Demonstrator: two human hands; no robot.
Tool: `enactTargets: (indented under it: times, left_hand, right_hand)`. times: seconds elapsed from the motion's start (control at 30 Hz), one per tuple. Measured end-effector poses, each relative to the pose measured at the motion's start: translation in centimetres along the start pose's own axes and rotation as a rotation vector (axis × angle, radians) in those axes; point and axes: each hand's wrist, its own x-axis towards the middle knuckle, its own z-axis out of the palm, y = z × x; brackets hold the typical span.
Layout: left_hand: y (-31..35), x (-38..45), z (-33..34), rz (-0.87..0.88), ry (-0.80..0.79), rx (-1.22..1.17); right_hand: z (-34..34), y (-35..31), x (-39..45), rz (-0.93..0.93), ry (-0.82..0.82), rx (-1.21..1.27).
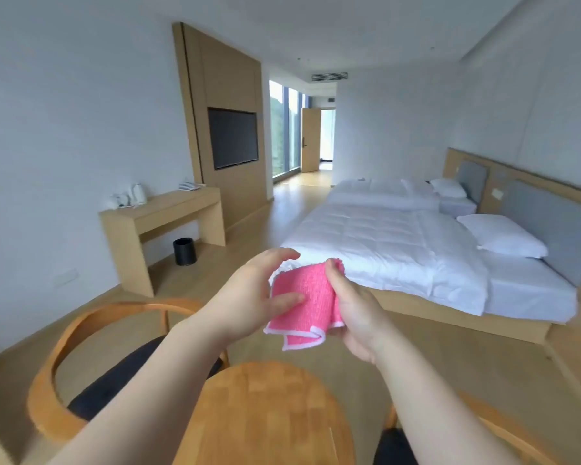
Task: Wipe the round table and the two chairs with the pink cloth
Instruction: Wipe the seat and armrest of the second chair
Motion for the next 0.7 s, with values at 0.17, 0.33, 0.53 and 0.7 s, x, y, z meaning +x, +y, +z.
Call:
enactTargets:
  times: [0.17, 0.33, 0.53, 0.7]
  left_hand:
    - [-4.9, -4.7, -8.2, -0.131, 0.019, 0.101]
    - [-10.7, -8.9, -14.8, -0.217, 0.144, 0.201]
    - [-18.3, -13.6, -20.4, -0.328, 0.264, 0.262]
    - [-23.4, -14.7, -23.2, -0.374, 0.234, 0.233]
  right_hand:
    - [10.1, 1.3, 3.8, 0.002, -0.255, -0.074]
    - [18.9, 3.4, 7.0, -0.130, -0.317, -0.194]
    - [28.2, 7.9, 10.1, -0.313, -0.182, -0.262]
    - [33.4, 10.4, 13.3, -0.223, -0.345, -0.264]
